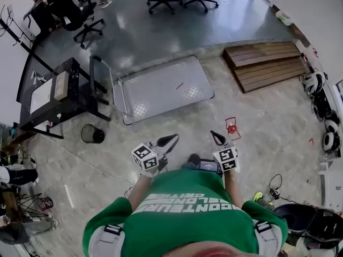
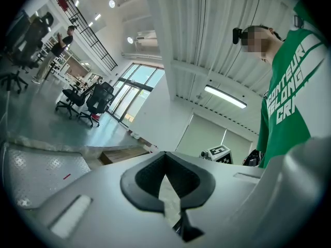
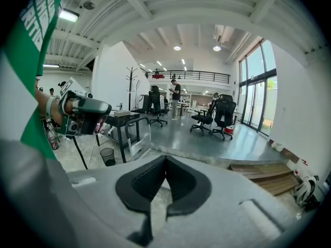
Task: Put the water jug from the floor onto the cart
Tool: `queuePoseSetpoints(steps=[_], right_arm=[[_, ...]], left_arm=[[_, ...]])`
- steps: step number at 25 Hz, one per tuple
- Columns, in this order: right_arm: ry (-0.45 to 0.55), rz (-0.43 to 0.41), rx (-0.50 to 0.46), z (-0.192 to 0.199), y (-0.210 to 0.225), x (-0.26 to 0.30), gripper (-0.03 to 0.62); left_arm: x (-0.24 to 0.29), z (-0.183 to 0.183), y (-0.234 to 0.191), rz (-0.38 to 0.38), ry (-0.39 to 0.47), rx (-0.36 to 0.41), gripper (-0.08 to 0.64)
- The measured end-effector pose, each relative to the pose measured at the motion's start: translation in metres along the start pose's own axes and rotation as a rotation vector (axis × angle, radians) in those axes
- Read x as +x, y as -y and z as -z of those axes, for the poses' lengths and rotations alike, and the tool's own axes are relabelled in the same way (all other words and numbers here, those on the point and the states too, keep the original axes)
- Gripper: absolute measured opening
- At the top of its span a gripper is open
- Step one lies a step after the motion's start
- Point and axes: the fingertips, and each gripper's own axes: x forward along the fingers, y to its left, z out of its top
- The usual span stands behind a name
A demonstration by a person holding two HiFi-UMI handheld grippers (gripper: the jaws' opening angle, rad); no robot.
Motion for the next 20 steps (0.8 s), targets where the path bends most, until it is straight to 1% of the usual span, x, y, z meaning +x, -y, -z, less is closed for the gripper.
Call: queuePoseSetpoints(steps=[5, 11, 16, 20], right_arm=[[0.009, 0.027, 0.028, 0.01, 0.037, -0.006, -0.006], [0.004, 0.073, 0.085, 0.033, 0.086, -0.025, -0.006], [0.003, 0.083, 0.103, 0.043, 0.106, -0.037, -0.006], [-0.001, 0.085, 0.118, 0.051, 0.118, -0.047, -0.006]], left_arm=[[0.038, 0.001, 0.002, 0.018, -0.025, 0.015, 0.015], [0.088, 0.008, 0.022, 0.069, -0.068, 0.038, 0.015], [0.11, 0.017, 0.034, 0.081, -0.105, 0.03, 0.015], [0.126, 0.02, 0.044, 0.088, -0.131, 0.039, 0.015]])
